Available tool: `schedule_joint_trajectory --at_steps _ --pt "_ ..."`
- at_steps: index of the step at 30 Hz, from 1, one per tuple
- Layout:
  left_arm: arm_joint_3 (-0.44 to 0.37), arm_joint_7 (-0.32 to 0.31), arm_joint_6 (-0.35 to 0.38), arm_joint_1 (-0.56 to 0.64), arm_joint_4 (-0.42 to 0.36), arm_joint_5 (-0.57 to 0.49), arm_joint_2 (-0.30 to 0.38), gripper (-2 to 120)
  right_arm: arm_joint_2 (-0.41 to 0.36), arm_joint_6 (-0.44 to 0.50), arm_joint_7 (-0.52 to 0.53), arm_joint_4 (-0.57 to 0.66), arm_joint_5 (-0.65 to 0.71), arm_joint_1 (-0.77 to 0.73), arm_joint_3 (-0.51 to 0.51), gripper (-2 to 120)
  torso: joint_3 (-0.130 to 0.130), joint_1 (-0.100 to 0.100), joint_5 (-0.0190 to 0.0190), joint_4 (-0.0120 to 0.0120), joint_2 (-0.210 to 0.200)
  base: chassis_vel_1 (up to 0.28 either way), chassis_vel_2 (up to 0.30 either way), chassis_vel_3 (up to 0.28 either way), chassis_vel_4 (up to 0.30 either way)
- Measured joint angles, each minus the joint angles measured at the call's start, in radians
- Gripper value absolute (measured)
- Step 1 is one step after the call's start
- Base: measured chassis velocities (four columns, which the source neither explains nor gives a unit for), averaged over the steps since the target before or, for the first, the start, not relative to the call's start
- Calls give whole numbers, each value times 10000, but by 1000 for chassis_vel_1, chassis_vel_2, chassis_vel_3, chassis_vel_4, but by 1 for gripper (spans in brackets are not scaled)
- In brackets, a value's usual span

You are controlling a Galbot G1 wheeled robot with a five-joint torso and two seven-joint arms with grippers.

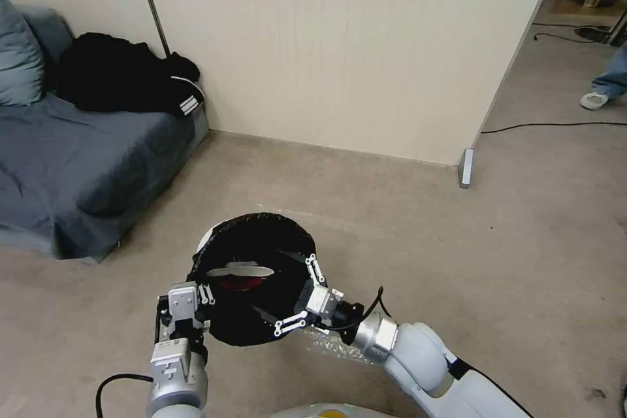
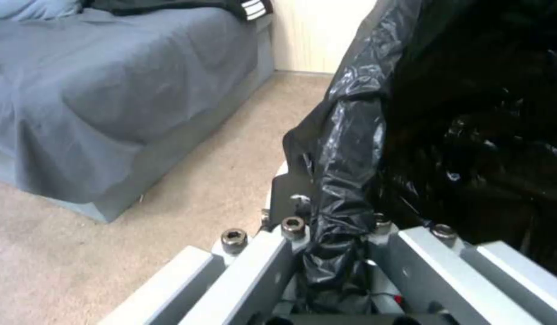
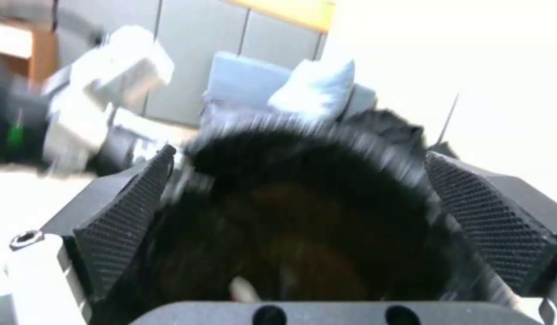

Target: Pick up the trash bin, then pick up the garbage from the floor and place it into the trash bin.

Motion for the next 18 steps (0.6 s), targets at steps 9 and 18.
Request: schedule_joint_trajectory --at_steps 9,18 --pt "-58 8 14 -196 355 28 13 1 195 -50 330 1822 -8 -982 1114 100 0 0 0 0 0 0 0 0 0" --pt "-244 8 5 -238 491 -109 8 1 1272 144 1172 2478 -534 -2282 2486 100 0 0 -1 0 0 0 0 0 0"
